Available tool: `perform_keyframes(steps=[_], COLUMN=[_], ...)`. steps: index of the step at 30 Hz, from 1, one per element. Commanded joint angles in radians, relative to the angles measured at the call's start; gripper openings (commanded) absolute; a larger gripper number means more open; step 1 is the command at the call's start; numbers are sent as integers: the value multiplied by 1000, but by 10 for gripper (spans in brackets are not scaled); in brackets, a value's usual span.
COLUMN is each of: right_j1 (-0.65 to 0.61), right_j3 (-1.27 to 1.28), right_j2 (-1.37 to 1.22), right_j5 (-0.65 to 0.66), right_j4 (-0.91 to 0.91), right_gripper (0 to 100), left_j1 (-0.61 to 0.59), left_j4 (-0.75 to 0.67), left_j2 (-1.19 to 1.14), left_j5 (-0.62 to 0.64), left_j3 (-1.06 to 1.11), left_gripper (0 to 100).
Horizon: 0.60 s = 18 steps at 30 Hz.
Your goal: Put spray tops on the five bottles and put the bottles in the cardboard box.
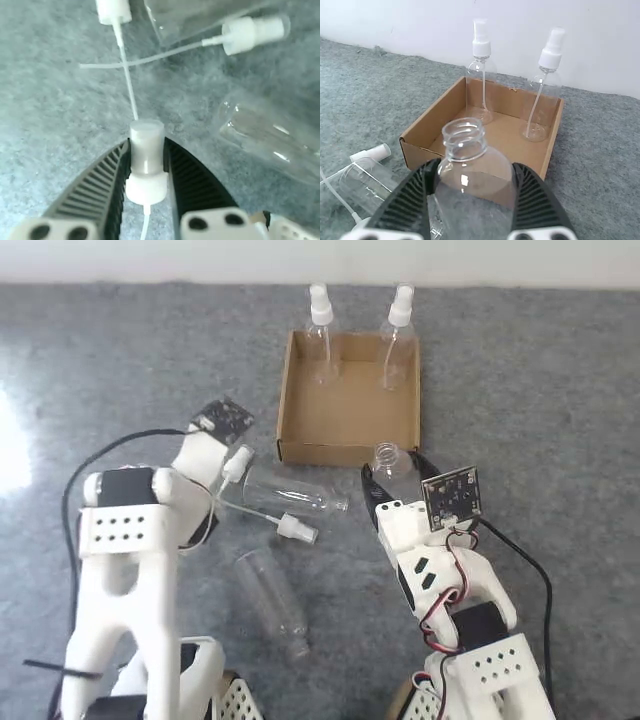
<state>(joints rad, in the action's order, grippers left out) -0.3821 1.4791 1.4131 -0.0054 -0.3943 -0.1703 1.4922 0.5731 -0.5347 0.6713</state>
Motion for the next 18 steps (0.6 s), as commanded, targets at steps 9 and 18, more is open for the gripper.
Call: perform_keyframes(steps=[9,18], right_j1=[-50,-76], right_j3=[-14,-14], right_j2=[30,24], right_j5=[-2,-2], right_j4=[22,18], right_gripper=[6,6], left_j1=[3,3], left_j4=[-17,-100], left_j2=[229,336], left_j5=[209,399], left_j3=[-183,-179], left_gripper=[12,12])
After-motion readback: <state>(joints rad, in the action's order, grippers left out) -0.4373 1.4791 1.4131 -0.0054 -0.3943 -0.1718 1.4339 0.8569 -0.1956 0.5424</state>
